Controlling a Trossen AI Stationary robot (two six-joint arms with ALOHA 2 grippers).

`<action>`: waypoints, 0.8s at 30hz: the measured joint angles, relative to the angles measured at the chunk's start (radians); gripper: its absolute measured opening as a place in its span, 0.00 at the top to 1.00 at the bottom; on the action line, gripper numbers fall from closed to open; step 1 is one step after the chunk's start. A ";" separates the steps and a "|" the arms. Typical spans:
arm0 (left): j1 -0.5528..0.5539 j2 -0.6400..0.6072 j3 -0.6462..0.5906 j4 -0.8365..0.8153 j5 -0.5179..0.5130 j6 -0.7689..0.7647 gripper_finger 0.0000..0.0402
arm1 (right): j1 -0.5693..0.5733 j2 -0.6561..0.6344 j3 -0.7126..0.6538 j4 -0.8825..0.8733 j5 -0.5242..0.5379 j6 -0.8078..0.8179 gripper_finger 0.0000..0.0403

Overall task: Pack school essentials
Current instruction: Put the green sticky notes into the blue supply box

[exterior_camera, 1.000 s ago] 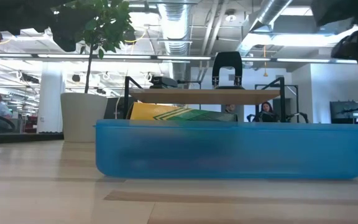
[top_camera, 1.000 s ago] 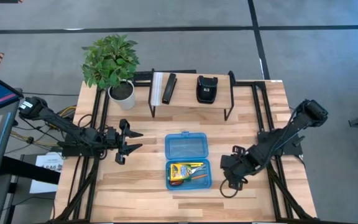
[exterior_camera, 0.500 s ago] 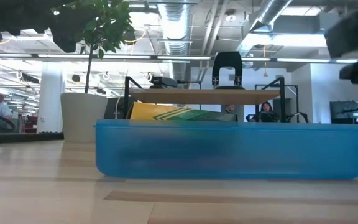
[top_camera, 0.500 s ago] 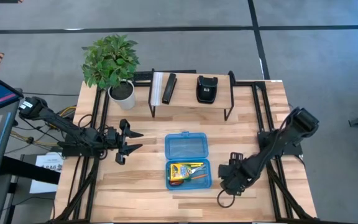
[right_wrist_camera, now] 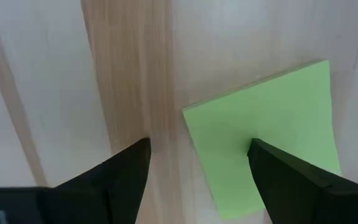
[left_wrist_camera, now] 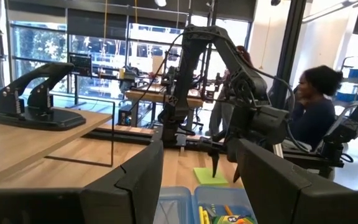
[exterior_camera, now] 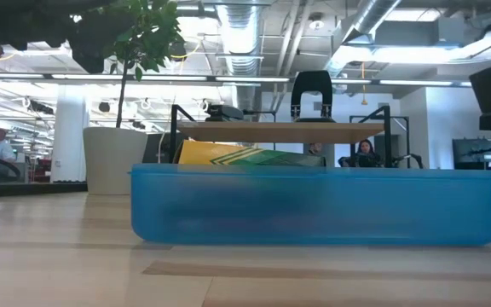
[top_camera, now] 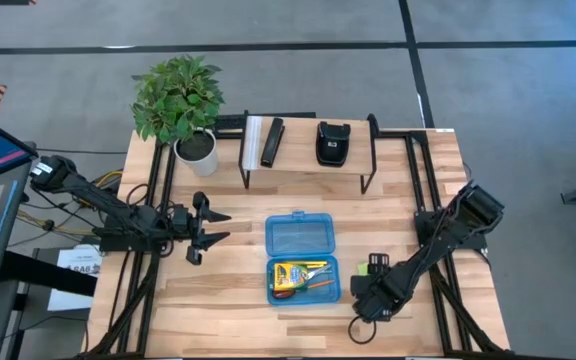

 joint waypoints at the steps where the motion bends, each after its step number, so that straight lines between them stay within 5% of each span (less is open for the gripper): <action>1: 0.000 0.000 0.000 -0.002 0.000 -0.001 0.52 | -0.001 0.000 0.000 0.001 0.001 -0.007 0.26; 12: 0.000 0.000 0.000 -0.004 0.000 -0.011 0.52 | -0.021 0.000 -0.003 0.005 0.000 -0.084 0.37; 24: 0.000 0.000 0.000 -0.004 0.000 -0.011 0.52 | -0.034 0.003 -0.006 -0.010 0.006 -0.096 0.76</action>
